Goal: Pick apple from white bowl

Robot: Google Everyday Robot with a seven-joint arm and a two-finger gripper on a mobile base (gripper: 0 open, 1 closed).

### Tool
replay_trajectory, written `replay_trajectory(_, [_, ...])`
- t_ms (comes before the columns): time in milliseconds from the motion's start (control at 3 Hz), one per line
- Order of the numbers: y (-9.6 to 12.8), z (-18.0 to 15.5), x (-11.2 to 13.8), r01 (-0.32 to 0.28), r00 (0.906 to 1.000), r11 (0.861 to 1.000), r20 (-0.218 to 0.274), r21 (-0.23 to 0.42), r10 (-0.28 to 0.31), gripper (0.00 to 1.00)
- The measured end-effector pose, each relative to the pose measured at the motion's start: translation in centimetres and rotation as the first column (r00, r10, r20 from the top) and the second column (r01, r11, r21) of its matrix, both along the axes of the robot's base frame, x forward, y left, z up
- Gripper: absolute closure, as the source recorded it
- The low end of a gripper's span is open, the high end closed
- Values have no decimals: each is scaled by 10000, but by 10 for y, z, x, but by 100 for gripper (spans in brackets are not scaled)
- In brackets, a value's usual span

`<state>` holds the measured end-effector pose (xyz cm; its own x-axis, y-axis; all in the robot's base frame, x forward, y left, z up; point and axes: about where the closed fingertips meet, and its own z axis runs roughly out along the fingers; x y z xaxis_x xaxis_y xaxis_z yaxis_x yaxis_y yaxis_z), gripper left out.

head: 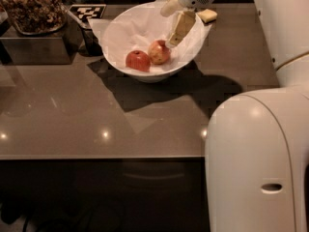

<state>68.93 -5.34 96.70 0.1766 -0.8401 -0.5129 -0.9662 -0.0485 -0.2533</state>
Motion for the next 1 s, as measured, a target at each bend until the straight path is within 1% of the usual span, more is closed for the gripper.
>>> replay_trajectory(333, [5,2,8,92,9997,9998,222,149,-95,35])
replay_trajectory(667, [9,1,13,141,9993,9996,332,241,-149,49])
replay_trajectory(1000, [10,-11,30,166,9989,9998,439,115,-171,48])
